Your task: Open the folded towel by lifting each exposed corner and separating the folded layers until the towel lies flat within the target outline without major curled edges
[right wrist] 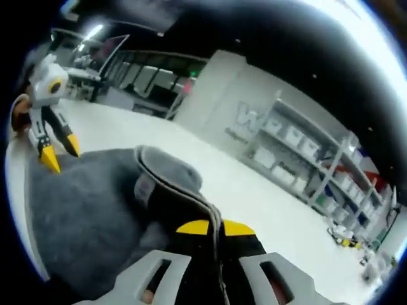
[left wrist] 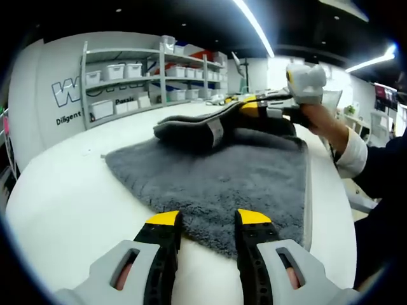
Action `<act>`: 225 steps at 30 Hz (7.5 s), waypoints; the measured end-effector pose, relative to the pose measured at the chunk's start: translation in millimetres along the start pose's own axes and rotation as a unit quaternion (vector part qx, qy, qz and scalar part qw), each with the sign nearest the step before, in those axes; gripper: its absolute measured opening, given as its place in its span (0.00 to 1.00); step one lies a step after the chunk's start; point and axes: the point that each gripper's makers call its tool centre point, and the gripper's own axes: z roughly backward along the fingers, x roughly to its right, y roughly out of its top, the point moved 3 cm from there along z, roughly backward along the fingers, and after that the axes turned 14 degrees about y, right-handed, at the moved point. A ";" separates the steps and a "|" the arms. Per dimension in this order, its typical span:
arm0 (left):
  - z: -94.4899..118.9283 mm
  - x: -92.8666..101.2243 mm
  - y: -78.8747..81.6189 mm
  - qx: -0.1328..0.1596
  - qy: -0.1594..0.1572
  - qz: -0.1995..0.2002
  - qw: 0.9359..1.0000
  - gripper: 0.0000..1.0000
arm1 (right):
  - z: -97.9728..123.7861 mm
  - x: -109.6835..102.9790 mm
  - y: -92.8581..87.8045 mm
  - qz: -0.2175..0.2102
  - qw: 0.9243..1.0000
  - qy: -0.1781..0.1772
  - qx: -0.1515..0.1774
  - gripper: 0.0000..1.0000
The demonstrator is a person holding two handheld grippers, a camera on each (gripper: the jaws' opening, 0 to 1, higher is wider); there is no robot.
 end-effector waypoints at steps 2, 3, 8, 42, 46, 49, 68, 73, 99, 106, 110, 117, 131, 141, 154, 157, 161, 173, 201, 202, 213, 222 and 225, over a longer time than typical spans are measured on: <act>-0.1 -0.1 -0.1 0.000 0.000 -0.003 1.000 0.33 | 1.3 4.6 -3.4 -0.006 1.000 -0.005 -0.002 0.00; 0.0 -0.3 -0.2 0.000 -0.001 -0.003 1.000 0.33 | 2.6 7.3 -5.6 -0.011 1.000 -0.010 -0.003 0.00; 0.0 -0.7 -0.5 0.001 0.000 -0.001 1.000 0.33 | 6.0 17.1 -15.8 -0.027 0.999 -0.022 -0.005 0.00; 7.7 4.2 -2.8 0.010 0.003 0.005 1.000 0.31 | -2.7 44.1 -87.4 -0.113 0.991 -0.051 -0.051 0.02; 6.8 3.5 -2.2 0.008 0.001 0.005 1.000 0.31 | -1.6 45.0 -90.3 -0.126 0.990 -0.050 -0.049 0.03; 7.5 4.6 -2.6 0.012 0.004 0.005 1.000 0.31 | 0.1 42.3 -91.2 -0.132 0.989 -0.050 -0.051 0.03; 9.8 17.7 -1.3 0.014 -0.030 0.020 0.999 0.30 | 23.4 26.8 -60.7 -0.097 0.993 -0.017 -0.059 0.16; 10.2 18.8 -1.7 0.015 -0.034 0.025 0.999 0.31 | 20.4 12.3 -37.4 -0.028 0.998 0.027 -0.048 0.34; 12.7 19.7 -2.7 0.015 -0.041 0.033 0.998 0.31 | -35.1 31.1 -53.3 -0.015 0.992 0.122 -0.028 0.01; 11.7 19.4 -2.7 0.008 -0.045 0.035 0.998 0.30 | -42.7 57.7 -71.8 -0.071 0.995 0.074 -0.007 0.00; 9.7 19.2 -2.3 0.005 -0.048 0.035 0.998 0.29 | -43.1 64.3 -76.2 -0.083 0.994 0.065 0.001 0.00; 6.1 22.6 -0.9 0.005 -0.044 0.017 0.999 0.29 | -38.9 86.0 -88.5 -0.095 0.995 0.021 -0.009 0.00; -9.4 22.0 5.4 0.014 -0.037 0.011 0.999 0.30 | -21.9 101.0 -108.6 -0.122 0.991 -0.016 -0.046 0.03; -9.7 20.5 5.9 0.025 -0.030 0.012 0.999 0.31 | -1.7 106.4 -111.2 -0.157 0.986 -0.041 -0.048 0.07; -12.2 17.7 5.8 0.032 -0.036 0.021 0.999 0.31 | 24.0 73.5 -98.8 -0.254 0.967 0.016 0.016 0.09; -12.0 16.5 5.9 0.034 -0.035 0.022 0.999 0.32 | 36.0 62.9 -99.5 -0.273 0.962 0.005 0.024 0.10; -11.6 16.1 6.1 0.033 -0.037 0.029 0.998 0.33 | 46.0 66.5 -94.9 -0.270 0.963 -0.011 0.019 0.13; -11.8 11.3 6.3 0.038 -0.034 0.028 0.998 0.34 | 36.0 66.6 -119.5 -0.275 0.961 0.004 -0.036 0.17; -1.9 23.2 3.9 0.039 -0.025 0.023 0.999 0.35 | 55.8 43.1 -87.6 -0.200 0.979 0.041 -0.006 0.00; -1.7 23.7 3.7 0.039 -0.025 0.023 0.999 0.35 | 54.9 43.0 -88.6 -0.201 0.979 0.043 -0.008 0.00; -3.1 20.4 3.7 0.039 -0.025 0.021 0.999 0.35 | 43.7 44.0 -112.6 -0.229 0.972 0.036 -0.023 0.07; -2.7 19.4 3.5 0.039 -0.023 0.020 0.999 0.36 | 43.2 42.1 -110.9 -0.251 0.967 0.031 -0.001 0.00; -1.7 16.8 6.2 0.037 -0.022 0.038 0.998 0.39 | 46.7 40.5 -95.4 -0.247 0.968 0.031 0.021 0.00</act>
